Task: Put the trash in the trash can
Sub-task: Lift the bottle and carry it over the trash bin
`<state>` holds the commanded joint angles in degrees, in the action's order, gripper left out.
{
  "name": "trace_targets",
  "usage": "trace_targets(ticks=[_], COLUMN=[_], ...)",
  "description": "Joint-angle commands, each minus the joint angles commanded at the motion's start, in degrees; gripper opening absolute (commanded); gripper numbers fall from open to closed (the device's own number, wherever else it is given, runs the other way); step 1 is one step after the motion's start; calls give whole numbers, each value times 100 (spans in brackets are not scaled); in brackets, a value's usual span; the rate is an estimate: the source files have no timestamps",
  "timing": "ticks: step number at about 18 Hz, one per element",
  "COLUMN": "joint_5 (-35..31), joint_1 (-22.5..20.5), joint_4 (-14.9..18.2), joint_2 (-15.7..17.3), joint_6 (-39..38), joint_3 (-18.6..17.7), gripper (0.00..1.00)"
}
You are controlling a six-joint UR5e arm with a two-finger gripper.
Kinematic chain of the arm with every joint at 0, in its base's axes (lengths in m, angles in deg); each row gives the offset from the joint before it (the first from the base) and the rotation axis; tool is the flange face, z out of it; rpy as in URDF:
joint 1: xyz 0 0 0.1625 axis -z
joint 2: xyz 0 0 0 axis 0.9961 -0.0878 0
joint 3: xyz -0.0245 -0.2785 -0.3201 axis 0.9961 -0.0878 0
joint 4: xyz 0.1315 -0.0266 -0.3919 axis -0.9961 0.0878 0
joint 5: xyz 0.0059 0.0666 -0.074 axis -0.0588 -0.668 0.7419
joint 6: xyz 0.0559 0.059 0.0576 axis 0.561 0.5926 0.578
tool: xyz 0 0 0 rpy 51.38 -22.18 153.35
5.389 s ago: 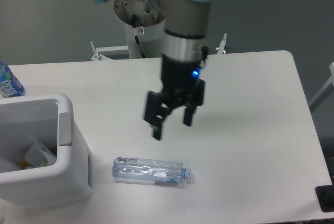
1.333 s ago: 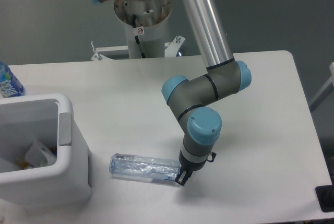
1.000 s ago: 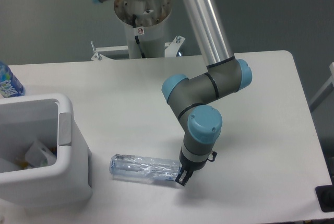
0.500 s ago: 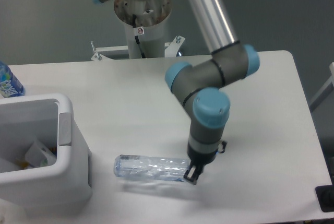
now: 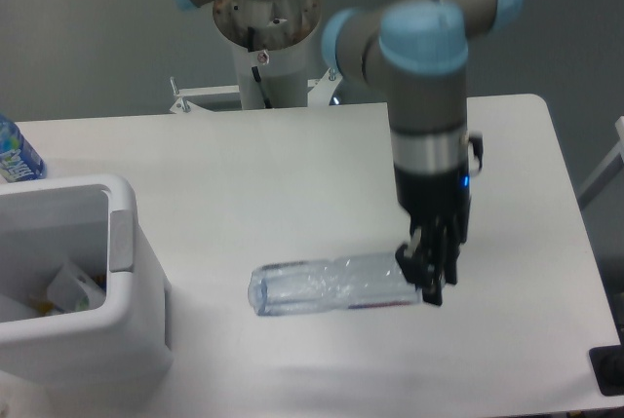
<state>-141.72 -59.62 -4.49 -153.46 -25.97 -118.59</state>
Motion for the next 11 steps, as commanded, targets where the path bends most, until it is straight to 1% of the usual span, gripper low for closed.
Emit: trace_targets(ticks=[2, 3, 4, 7, 11], joint_5=[0, 0, 0, 9, 0], joint_1=[166, 263, 377, 606, 1098], joint_4=[-44, -166, -263, -282, -290], joint_2=[106, 159, 255, 361, 388], joint_6=[149, 184, 185, 202, 501], joint_3=[193, 255, 273, 291, 290], gripper=[14, 14, 14, 14, 14])
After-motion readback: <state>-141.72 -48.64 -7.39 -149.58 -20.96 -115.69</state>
